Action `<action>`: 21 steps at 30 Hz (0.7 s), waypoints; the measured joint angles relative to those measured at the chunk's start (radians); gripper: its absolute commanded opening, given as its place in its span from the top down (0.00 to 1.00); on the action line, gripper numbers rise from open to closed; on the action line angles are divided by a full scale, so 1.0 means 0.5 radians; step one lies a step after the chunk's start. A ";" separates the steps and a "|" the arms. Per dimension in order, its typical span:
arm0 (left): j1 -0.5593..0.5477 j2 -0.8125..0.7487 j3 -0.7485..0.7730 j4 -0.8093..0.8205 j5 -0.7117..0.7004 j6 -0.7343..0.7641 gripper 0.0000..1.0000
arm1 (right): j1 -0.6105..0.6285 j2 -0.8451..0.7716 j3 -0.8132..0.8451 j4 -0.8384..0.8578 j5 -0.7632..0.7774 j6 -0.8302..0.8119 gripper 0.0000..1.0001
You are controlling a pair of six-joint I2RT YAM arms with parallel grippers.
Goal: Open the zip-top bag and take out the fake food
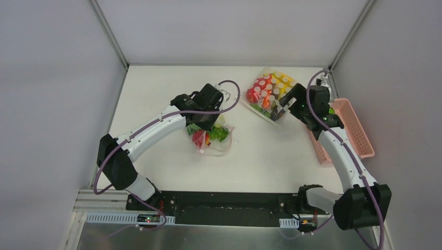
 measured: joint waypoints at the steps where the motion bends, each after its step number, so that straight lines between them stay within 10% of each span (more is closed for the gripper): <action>1: 0.000 0.002 0.000 -0.001 0.001 0.001 1.00 | 0.095 -0.047 -0.035 0.014 -0.017 0.016 0.13; 11: 0.000 0.027 0.000 -0.001 0.062 -0.002 1.00 | 0.916 -0.307 -0.527 0.484 -0.240 0.357 0.30; 21: 0.000 0.031 0.000 0.001 0.240 -0.020 1.00 | 1.489 0.101 -0.748 1.251 -0.312 0.381 0.37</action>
